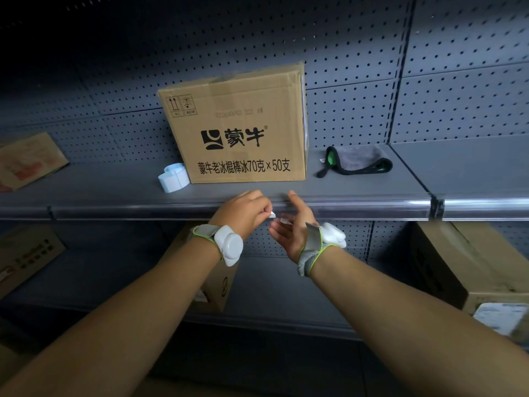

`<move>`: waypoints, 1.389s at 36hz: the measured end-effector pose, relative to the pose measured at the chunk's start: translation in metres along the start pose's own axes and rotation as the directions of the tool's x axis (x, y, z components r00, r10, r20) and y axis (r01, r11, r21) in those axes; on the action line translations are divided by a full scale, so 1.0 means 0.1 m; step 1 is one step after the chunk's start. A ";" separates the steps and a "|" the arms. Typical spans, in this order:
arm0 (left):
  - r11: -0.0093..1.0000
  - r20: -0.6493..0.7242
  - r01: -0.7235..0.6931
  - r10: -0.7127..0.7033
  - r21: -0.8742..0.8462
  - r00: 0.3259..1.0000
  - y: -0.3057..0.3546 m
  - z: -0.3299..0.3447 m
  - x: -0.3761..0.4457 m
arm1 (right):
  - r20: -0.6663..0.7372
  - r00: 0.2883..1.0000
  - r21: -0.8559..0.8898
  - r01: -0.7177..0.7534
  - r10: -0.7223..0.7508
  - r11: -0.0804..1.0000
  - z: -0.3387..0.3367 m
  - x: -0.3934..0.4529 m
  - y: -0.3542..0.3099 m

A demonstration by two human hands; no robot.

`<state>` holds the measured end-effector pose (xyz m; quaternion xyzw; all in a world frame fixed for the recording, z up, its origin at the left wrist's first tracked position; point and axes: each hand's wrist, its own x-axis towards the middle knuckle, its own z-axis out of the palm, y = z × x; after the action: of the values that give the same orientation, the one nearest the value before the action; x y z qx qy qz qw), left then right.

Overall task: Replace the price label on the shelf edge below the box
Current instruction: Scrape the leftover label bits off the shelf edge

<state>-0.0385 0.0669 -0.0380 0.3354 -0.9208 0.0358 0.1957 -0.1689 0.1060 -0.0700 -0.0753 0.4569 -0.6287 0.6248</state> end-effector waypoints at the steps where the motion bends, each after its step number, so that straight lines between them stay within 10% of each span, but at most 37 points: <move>1: 1.000 -0.018 0.011 -0.011 -0.018 1.000 -0.02 -0.01 -0.02 | -0.001 1.000 0.005 0.000 0.000 1.000 0.01 0.00 0.01; 50: 0.942 0.296 -0.310 0.334 -0.126 0.895 -0.43 -0.12 0.39 | -0.323 0.930 0.021 0.194 -0.177 0.981 0.26 -0.06 0.14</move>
<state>-0.0343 0.0122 -0.0153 0.1722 -0.9835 -0.0207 0.0509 -0.1401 0.1014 -0.0610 0.0013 0.5262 -0.7005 0.4821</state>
